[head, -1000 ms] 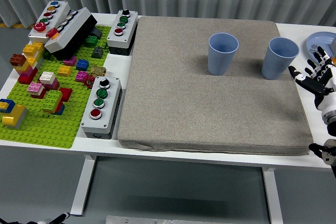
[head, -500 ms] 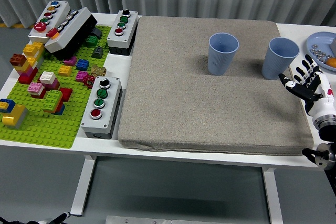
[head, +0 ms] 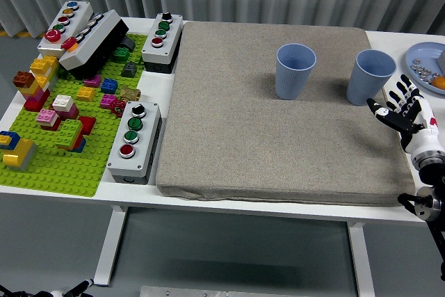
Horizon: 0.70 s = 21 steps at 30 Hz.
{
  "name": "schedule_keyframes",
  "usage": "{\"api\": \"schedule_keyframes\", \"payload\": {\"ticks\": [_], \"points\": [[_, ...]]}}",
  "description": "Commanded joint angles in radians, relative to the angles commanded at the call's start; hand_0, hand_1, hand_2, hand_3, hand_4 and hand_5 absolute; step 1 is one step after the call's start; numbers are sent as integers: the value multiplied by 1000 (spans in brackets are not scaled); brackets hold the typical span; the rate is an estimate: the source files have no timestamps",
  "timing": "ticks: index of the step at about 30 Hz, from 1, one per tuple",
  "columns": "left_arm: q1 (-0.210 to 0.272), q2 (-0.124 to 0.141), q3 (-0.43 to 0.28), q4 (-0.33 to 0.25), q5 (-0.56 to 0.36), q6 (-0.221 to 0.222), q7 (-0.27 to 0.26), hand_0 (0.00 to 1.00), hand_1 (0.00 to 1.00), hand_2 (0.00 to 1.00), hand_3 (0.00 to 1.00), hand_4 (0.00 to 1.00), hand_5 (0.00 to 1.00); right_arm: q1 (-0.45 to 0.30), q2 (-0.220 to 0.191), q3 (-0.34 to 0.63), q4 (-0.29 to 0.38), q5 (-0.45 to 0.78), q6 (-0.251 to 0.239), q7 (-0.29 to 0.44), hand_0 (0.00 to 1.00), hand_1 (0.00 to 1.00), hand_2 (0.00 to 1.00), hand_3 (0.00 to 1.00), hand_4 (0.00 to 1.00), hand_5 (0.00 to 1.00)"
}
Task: Pick cup pour cup place
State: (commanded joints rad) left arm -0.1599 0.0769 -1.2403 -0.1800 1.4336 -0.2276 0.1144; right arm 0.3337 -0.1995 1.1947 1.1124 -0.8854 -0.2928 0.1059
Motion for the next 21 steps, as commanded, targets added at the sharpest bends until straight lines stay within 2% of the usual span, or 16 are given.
{"api": "schedule_keyframes", "payload": {"ticks": [15,21], "points": [[-2,2,5,0,2,0,0,844,856,890,786,592,998,41,4,-23,-42,3,14,-7,928,928,998,998,819,131],[-2,3,8,0,1,0,1,844,856,890,786,592,998,52,4,-29,-54,-1,34,-10,933,930,998,998,819,135]]}}
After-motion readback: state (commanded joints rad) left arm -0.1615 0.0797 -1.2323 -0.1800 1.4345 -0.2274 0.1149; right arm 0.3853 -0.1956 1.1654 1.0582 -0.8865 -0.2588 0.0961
